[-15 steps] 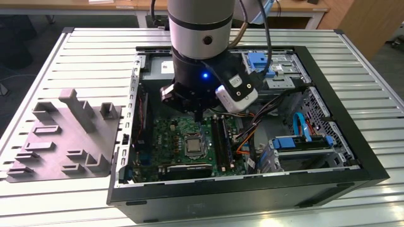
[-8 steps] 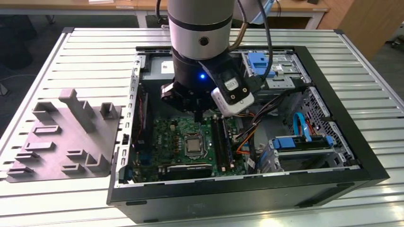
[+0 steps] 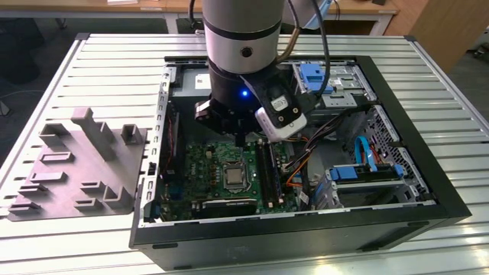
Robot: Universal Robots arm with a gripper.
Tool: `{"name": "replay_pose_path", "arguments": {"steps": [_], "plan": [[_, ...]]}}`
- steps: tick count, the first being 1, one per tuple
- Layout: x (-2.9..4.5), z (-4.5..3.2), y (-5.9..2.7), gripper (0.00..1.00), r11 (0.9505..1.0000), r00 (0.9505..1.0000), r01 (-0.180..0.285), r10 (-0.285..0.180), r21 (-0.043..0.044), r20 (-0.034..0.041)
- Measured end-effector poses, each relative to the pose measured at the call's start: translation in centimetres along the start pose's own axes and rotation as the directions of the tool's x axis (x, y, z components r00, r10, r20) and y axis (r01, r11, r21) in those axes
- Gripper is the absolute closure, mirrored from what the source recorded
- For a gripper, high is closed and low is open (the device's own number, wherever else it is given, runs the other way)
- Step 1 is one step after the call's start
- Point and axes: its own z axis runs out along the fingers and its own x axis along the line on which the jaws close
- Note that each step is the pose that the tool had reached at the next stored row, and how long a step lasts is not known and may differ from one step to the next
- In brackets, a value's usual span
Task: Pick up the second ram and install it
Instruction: 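Insert the second ram into the second slot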
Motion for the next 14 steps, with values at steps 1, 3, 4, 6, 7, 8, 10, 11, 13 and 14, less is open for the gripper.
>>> {"name": "replay_pose_path", "arguments": {"steps": [1, 3, 4, 6, 7, 8, 10, 11, 13, 14], "plan": [[-0.01, 0.05, 0.00, 0.88, 1.0000, 1.0000, 0.000, 0.000, -0.0033, 0.0002], [-0.21, 0.19, -0.01, 0.88, 1.0000, 1.0000, 0.000, 0.000, -0.0034, 0.0001], [-0.36, 0.28, -0.02, 0.88, 1.0000, 1.0000, 0.001, -0.001, -0.0034, 0.0000], [-0.74, 0.51, -0.05, 0.88, 1.0000, 1.0000, 0.003, -0.003, -0.0036, 0.0000], [-0.90, 0.63, -0.05, 0.88, 1.0000, 1.0000, 0.004, -0.004, -0.0036, -0.0001], [-1.06, 0.75, -0.05, 0.88, 1.0000, 1.0000, 0.005, -0.005, -0.0037, -0.0002], [-1.38, 1.00, -0.04, 0.88, 1.0000, 1.0000, 0.006, -0.006, -0.0036, -0.0003], [-1.58, 1.12, -0.03, 0.88, 1.0000, 1.0000, 0.007, -0.007, -0.0035, -0.0003], [-1.98, 1.36, 0.00, 0.88, 1.0000, 1.0000, 0.008, -0.008, -0.0037, -0.0004], [-2.14, 1.46, 0.01, 0.88, 1.0000, 1.0000, 0.008, -0.008, -0.0037, -0.0004]]}}
